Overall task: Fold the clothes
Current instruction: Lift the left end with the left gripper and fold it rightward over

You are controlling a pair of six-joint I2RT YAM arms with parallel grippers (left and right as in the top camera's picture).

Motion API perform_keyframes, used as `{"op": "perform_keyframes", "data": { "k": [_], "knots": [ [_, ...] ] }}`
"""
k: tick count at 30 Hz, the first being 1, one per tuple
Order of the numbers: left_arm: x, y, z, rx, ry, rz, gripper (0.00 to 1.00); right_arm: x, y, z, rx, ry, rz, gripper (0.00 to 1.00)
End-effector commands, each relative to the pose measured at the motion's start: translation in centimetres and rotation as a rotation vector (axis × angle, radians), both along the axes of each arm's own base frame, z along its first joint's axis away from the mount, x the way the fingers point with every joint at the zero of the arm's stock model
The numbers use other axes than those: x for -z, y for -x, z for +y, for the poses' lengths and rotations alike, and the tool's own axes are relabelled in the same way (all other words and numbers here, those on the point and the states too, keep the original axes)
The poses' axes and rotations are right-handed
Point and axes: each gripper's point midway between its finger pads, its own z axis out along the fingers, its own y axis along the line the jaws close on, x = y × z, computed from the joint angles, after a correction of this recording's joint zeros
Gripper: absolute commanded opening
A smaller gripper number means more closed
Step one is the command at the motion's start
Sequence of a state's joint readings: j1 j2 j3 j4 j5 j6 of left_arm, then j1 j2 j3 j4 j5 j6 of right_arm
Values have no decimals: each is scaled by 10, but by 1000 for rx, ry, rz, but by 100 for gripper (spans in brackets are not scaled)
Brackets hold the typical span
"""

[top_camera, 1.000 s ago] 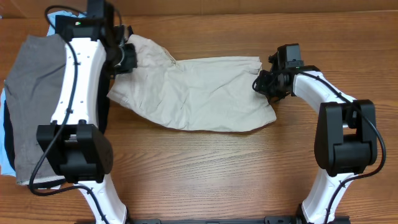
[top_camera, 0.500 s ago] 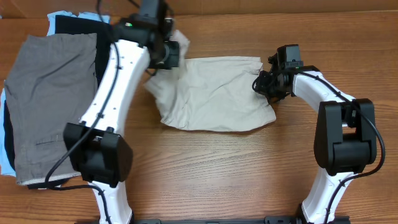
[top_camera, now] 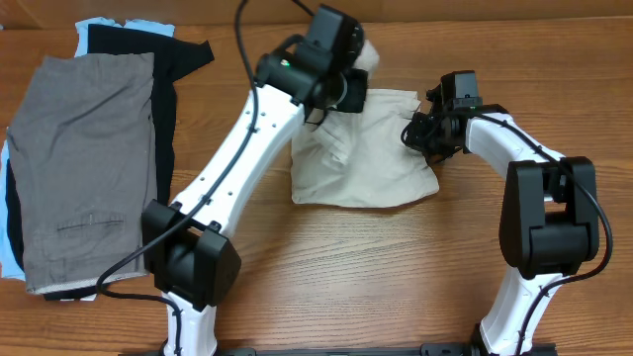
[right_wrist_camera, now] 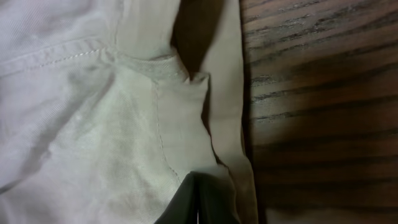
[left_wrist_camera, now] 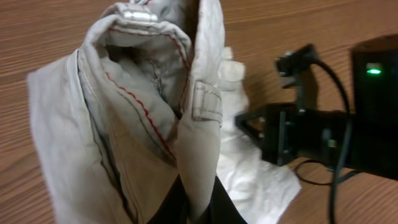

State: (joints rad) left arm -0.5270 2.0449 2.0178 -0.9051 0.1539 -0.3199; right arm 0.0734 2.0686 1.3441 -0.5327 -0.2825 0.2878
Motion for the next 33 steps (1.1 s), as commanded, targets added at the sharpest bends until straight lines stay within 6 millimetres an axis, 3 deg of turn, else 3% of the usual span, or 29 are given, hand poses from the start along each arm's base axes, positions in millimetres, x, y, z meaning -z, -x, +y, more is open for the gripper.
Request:
{"op": "perform_keyframes", "data": {
  "k": [1, 8, 15, 19, 20, 22, 24, 27, 28, 30, 32, 33],
  "knots": [
    [6, -1, -20, 16, 36, 12, 6, 8, 4, 4, -9, -9, 23, 4],
    [58, -7, -45, 49, 76, 105, 8, 8, 2, 4, -9, -9, 17, 4],
    [67, -17, -65, 62, 150, 97, 10, 7, 2, 4, -9, -10, 13, 4],
    [65, -15, -73, 78, 159, 86, 38, 2, -4, 5, -11, -31, -13, 4],
    [65, -12, -76, 85, 156, 87, 53, -3, -9, 7, -14, -51, -40, 4],
    [67, -11, -77, 86, 145, 84, 71, -15, -16, 7, -16, -77, -79, 4],
    [67, -12, -76, 82, 137, 80, 82, -29, -20, 1, 7, -90, -108, 4],
    [67, -14, -73, 74, 129, 71, 91, -57, -26, -16, 60, -99, -157, 6],
    [67, -18, -68, 64, 128, 73, 93, -79, -28, -34, 112, -105, -193, 12],
    [67, -22, -59, 49, 124, 77, 98, -101, -27, -51, 143, -113, -232, 18],
    [65, -25, -46, 35, 115, 86, 100, -121, -24, -61, 155, -133, -263, 20],
    [65, -23, -31, 43, 86, 101, 100, -132, -19, -61, 121, -160, -281, 27]
  ]
}}
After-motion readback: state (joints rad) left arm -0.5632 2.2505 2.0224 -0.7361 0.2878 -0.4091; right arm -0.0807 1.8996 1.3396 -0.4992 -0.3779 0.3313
